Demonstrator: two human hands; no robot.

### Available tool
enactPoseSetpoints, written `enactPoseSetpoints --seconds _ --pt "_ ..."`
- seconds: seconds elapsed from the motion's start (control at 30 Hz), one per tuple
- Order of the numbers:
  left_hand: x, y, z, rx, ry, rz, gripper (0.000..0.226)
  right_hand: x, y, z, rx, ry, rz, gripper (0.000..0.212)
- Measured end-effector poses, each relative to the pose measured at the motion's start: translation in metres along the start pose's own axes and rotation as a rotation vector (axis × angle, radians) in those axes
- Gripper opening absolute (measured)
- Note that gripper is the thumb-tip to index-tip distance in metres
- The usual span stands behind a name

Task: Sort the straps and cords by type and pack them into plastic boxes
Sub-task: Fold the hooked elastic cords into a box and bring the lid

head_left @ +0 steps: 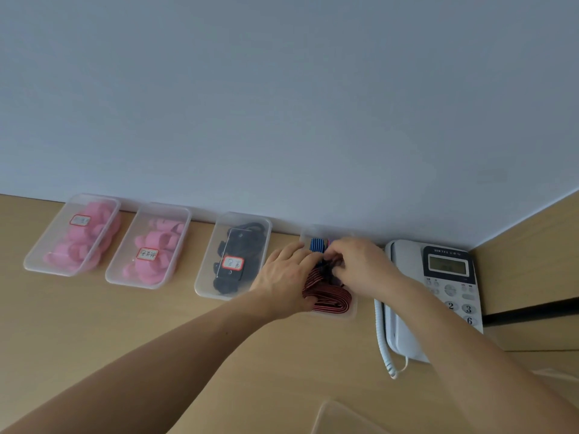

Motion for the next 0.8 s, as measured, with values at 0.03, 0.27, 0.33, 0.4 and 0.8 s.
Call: enactPoseSetpoints --seconds 0.03,0.27,0.33,0.4,0.8 --pt "-0.001 0.0 0.0 -0.005 -0.011 0.004 0.088 -0.003 0.003 -0.003 -0.027 -0.025 0.038 0.024" --pt "-0.009 -0.003 0.0 -0.014 -0.095 0.098 0.055 -0.009 0.011 0.002 -0.022 -0.007 0.215 0.01" --pt "-0.009 -0.001 0.001 0.011 -0.061 0.106 0.046 -0.011 0.008 0.01 0.036 -0.014 0.28 0.019" --pt "-0.013 -0.001 0.001 0.019 -0.057 0.141 0.039 -0.01 0.006 0.022 0.121 -0.051 0.296 0.028" --pt "-0.041 0.0 0.001 0.008 -0.069 0.375 0.012 -0.003 0.003 0.03 0.218 0.172 0.282 0.009"
Point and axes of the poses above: each hand's wrist, its own y-axis towards the middle knuckle, its own x-axis out of the palm, z = x × y, the point moved 9 cm from there along y, towards the middle knuckle, and after that the axes turned 13 degrees about x, right-handed, at the moved point
